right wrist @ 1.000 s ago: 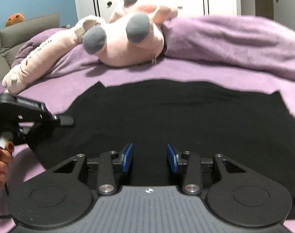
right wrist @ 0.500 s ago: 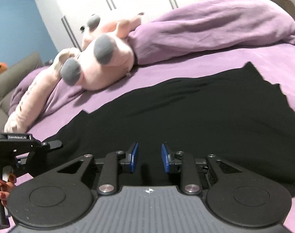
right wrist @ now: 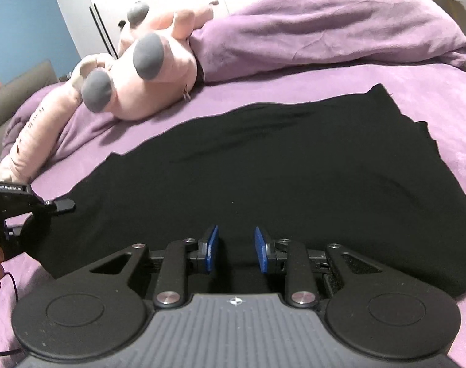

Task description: Fold small clothes

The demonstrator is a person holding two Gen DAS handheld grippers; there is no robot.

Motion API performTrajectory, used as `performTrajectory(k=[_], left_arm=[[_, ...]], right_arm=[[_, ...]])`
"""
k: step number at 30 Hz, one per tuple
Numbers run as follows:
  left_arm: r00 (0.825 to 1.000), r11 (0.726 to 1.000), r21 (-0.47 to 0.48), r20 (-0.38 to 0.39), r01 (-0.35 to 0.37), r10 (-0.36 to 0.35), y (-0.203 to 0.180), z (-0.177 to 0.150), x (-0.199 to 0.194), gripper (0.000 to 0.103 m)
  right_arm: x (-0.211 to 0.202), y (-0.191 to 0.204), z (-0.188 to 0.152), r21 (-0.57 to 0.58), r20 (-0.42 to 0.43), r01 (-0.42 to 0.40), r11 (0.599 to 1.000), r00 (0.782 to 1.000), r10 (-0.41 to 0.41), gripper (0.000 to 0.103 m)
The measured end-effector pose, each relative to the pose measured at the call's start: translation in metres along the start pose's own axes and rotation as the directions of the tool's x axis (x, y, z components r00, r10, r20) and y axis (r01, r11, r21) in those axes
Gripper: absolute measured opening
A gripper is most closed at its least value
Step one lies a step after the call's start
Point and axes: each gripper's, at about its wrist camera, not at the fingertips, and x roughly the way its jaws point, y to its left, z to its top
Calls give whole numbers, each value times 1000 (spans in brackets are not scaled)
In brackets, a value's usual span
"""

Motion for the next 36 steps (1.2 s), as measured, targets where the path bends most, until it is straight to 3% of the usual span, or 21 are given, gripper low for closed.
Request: performTrajectory(k=[2,7,11,13,17,21,22,25,27,29,32,34,36], left_arm=[[1000,999,39,8,-16,16,-13,-2,-3,12],[1000,986,167,10,25,-27,-75,-21,-2,11],[998,954,295,-46,50,-38,-124,-58,28,11],[995,935,353,-98,37,-2,-135,-79,49,13],[975,918,387,-220,86,2,-128,-107,62,24],[981,915,383,-188,125,-56,-115,-107,16,30],[985,911,391,-159,129,-71,-111,-106,3,36],[999,896,443,-39,23,-7,-103,-102,-19,38],[998,889,456,-13,-48,60,-97,-101,-14,38],[995,902,429,-54,-48,79,-93,-103,-2,38],[991,895,444,-102,-36,90,-86,-112,12,39],[990,890,455,-108,-29,88,-81,-113,14,42],[992,880,476,-111,-2,62,-78,-113,8,46]], right_arm=[[-7,-6,2,24,37,34,999,999,-35,25],[-21,-35,12,121,92,108,987,989,-120,25],[-28,-53,14,173,101,126,977,984,-144,25],[-30,-59,13,179,96,126,976,985,-145,25],[-32,-63,8,167,81,126,978,987,-140,25],[-36,-65,8,157,81,105,982,990,-119,25],[-37,-63,10,150,84,101,984,990,-115,25],[-41,-46,16,113,109,44,993,992,-57,25],[-38,-29,19,74,99,-23,997,995,16,25],[-30,-7,17,-1,64,-58,998,996,58,25],[-8,17,5,-118,-49,-105,988,994,99,26],[8,25,-6,-202,-154,-91,975,986,61,26],[1,25,-6,-249,-131,-92,964,989,61,27]])
